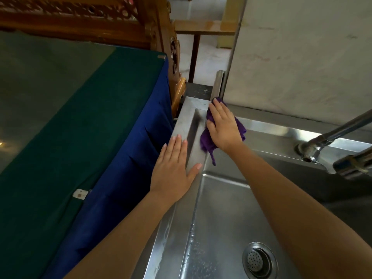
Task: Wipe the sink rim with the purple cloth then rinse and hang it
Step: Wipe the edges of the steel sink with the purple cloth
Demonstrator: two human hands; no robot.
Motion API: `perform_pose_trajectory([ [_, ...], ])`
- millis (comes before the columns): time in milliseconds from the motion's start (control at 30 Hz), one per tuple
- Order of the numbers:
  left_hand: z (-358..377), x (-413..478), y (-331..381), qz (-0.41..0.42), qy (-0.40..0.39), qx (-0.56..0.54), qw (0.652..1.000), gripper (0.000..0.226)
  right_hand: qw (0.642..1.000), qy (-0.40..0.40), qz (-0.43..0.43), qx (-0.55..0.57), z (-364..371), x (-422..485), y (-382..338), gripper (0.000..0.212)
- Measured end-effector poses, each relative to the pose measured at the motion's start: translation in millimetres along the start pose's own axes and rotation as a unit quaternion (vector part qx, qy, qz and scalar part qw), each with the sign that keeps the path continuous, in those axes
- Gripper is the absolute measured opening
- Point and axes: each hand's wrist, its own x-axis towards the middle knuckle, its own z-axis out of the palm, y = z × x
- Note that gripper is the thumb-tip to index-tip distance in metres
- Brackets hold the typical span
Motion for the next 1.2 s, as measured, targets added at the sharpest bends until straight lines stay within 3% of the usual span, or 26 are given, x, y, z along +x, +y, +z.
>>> perform_pose_trajectory([
  [100,-4.8,-3.1,-1.1,-0.003,-0.009,-0.025,1.000,0.079,0.997,-0.025,-0.047,0.054,19.2,10.8,-24.2,0.053],
  [233,-4.7,-31.1,-6.7,-0.012,-0.016,-0.001,1.000,0.080,0.998,-0.002,-0.031,0.054,30.7,15.9,-38.3,0.054],
  [500,-1.7,-117.9,-6.9,-0.048,-0.005,0.011,0.999,0.073,0.982,-0.025,-0.167,0.084,33.2,-49.0,-55.5,0.051],
  [733,-3.9,-165.1,-8.8,-0.051,-0.020,0.020,0.998,0.070,0.967,-0.047,-0.172,0.179,30.4,-96.6,-79.8,0.047],
  [1033,-6.0,-224.4,-5.4,-0.053,-0.033,0.029,0.998,0.070,0.943,-0.076,-0.259,0.196,39.7,-190.6,-113.8,0.038],
  [1200,-6.8,-252.8,-8.5,-0.053,-0.029,0.007,0.998,0.068,0.941,-0.075,-0.308,0.116,42.6,-185.0,-110.0,0.038],
])
